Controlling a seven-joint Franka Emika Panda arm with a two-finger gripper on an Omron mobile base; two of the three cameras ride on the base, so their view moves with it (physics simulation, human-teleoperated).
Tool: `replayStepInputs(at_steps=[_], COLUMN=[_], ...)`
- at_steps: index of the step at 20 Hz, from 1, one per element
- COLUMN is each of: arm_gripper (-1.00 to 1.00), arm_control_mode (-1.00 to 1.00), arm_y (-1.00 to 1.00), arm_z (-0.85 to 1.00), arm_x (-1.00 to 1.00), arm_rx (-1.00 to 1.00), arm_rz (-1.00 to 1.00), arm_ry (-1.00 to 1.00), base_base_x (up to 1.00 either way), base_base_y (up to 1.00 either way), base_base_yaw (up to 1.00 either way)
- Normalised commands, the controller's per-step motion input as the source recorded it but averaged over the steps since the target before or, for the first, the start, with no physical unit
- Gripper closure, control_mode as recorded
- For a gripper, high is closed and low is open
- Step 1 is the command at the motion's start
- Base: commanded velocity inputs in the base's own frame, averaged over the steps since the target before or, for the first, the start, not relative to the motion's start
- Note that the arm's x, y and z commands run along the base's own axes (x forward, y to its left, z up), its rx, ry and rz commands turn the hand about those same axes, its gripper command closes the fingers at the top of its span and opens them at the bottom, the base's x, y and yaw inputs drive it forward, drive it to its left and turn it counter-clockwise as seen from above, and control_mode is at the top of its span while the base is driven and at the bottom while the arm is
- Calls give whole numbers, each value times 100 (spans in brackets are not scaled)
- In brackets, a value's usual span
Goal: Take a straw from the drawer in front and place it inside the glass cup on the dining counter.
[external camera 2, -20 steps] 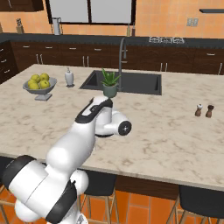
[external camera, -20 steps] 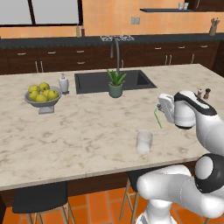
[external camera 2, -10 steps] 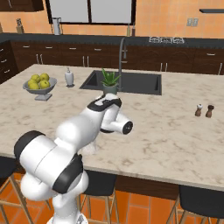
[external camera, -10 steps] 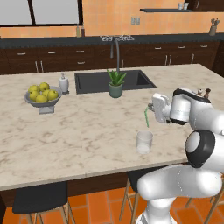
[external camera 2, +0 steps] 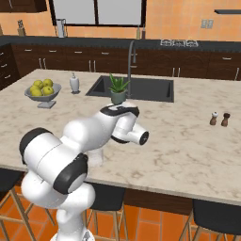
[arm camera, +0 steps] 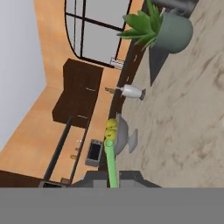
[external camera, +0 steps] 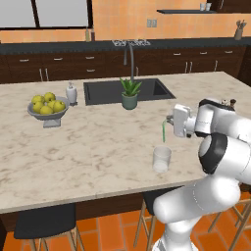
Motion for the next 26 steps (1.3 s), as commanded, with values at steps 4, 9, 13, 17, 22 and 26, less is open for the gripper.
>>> replayStepInputs(at_steps=[4, 9, 13, 17, 22, 26], arm_gripper=[100, 100, 100, 100, 100, 100], arm_control_mode=[-100, -100, -100, -100, -100, -100], arm_y=[42, 26, 12, 5, 7, 0], arm_z=[-14, -12, -12, 6, 27, 36], arm_x=[0, 0, 1, 2, 0, -9], arm_rx=[0, 0, 0, 1, 0, 0], arm_rz=[0, -4, -7, -7, -7, -6], arm_ry=[3, 6, 3, -2, -6, -2], base_base_x=[0, 0, 0, 0, 0, 0], base_base_y=[0, 0, 0, 0, 0, 0], base_base_yaw=[0, 0, 0, 0, 0, 0])
